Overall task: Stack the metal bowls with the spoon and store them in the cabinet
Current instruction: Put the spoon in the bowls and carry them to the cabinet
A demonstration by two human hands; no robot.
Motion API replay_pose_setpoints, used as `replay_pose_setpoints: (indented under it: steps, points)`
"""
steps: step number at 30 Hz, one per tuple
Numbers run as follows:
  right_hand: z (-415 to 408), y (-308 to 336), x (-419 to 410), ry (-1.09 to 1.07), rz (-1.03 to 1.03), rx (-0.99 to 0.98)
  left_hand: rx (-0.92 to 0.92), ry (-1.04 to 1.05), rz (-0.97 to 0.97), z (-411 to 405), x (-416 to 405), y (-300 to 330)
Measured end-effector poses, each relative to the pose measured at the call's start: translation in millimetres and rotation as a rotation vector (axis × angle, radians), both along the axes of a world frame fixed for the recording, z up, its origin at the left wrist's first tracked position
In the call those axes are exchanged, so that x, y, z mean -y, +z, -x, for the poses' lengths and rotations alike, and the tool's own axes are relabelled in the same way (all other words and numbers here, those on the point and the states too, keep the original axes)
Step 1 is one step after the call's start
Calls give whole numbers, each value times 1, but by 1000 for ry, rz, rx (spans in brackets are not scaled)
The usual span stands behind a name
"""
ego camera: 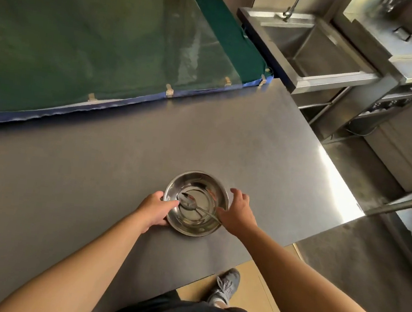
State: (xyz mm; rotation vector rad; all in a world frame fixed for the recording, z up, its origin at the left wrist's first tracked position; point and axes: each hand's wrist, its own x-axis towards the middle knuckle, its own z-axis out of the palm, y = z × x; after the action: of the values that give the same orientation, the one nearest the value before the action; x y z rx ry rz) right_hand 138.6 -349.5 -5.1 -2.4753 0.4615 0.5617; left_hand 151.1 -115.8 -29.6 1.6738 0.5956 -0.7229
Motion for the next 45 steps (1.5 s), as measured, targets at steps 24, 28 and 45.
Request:
replay_pose_setpoints:
  steps: [24,28,45]
  points:
    - [30,71,174,-389,-383,91,277,-117,-11,-26,175,102]
    - [61,93,254,-439,-305,203,355,-189,8,-7,261,129]
    - [318,183,547,-951,-120,463,412,-721,247,132,626,191]
